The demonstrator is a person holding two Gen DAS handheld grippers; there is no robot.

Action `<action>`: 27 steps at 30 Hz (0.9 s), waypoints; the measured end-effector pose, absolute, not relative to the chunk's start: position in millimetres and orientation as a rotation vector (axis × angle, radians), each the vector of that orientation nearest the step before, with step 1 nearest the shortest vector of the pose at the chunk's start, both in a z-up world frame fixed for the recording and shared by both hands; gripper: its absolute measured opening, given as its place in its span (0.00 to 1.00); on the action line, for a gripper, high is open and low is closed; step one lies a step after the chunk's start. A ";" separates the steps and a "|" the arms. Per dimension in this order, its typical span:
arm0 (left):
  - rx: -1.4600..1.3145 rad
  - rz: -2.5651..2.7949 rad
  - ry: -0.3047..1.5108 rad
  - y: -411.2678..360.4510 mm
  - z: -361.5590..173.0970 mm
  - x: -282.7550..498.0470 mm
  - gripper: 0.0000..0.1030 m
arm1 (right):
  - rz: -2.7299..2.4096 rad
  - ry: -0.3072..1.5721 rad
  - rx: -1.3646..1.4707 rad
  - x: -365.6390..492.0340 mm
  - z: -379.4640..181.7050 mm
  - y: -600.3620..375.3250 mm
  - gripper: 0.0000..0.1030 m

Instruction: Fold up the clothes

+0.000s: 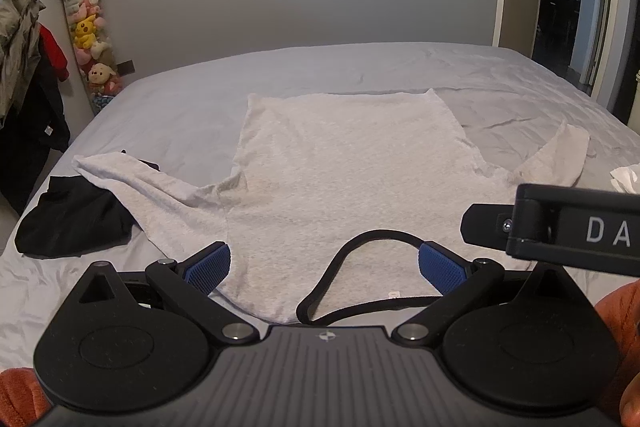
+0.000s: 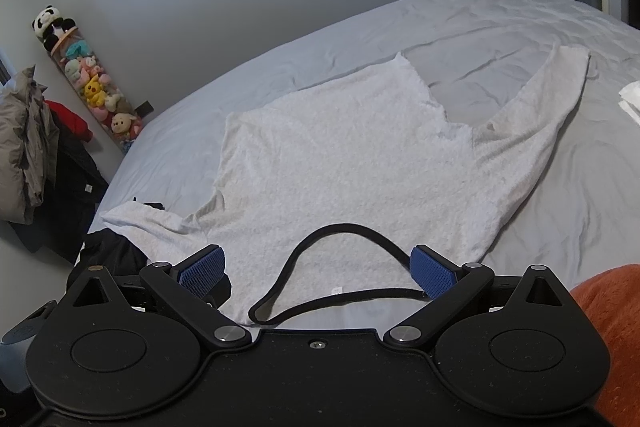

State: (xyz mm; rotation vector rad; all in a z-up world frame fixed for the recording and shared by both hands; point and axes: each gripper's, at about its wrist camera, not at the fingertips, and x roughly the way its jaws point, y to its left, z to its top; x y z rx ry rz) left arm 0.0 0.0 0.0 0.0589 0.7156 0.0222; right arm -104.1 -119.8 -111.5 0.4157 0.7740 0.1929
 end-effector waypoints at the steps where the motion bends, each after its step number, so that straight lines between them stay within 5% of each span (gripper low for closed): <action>1: 0.059 0.022 0.715 0.0 0.1 -0.1 0.99 | 0.192 0.775 0.415 -104.2 -111.8 -119.5 0.96; 27: 0.066 0.013 0.722 -5.4 -0.7 2.2 0.99 | 0.188 0.787 0.417 -98.1 -106.7 -115.1 0.96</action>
